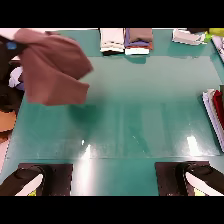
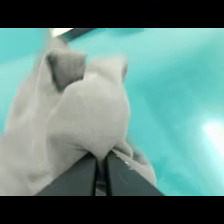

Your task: Fold the shirts.

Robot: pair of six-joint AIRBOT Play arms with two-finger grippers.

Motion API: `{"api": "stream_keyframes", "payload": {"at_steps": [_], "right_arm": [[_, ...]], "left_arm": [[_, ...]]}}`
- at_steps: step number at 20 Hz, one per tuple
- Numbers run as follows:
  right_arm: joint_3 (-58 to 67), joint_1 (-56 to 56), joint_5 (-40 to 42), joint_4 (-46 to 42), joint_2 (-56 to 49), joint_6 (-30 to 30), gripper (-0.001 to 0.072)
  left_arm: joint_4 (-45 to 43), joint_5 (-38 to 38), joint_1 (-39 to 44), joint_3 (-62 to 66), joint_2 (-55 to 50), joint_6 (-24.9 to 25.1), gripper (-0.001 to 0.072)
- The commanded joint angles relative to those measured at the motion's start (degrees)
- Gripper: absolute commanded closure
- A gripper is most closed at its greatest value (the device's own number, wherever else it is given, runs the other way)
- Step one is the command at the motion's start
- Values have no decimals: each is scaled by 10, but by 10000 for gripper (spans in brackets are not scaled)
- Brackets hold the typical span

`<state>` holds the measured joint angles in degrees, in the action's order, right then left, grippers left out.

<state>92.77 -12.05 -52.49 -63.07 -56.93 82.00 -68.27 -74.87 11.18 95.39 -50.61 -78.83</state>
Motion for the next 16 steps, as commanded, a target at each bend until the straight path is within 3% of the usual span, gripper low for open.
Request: {"api": "stream_keyframes", "payload": {"at_steps": [1, 6, 9, 10, 11, 12, 16], "right_arm": [[45, 0, 0, -1, 1, 0, 697], [62, 0, 0, -1, 1, 0, 697], [62, 0, -1, -1, 1, 0, 697], [62, 0, -1, -1, 1, 0, 697], [62, 0, -1, -1, 1, 0, 697], [62, 0, -2, -1, 1, 0, 697], [62, 0, -3, -1, 1, 0, 697]], "left_arm": [[-1, 40, 146, 20, -44, 5, 686], [-33, -12, 315, 19, -216, 13, 683], [-33, -5, 363, 19, -325, 14, 680], [-33, -2, 369, 19, -358, 13, 623], [-34, 0, 369, 19, -383, 13, 299], [-46, -3, 364, 19, -396, 2, 153], [-123, -32, 277, 21, -377, -38, 152]]}}
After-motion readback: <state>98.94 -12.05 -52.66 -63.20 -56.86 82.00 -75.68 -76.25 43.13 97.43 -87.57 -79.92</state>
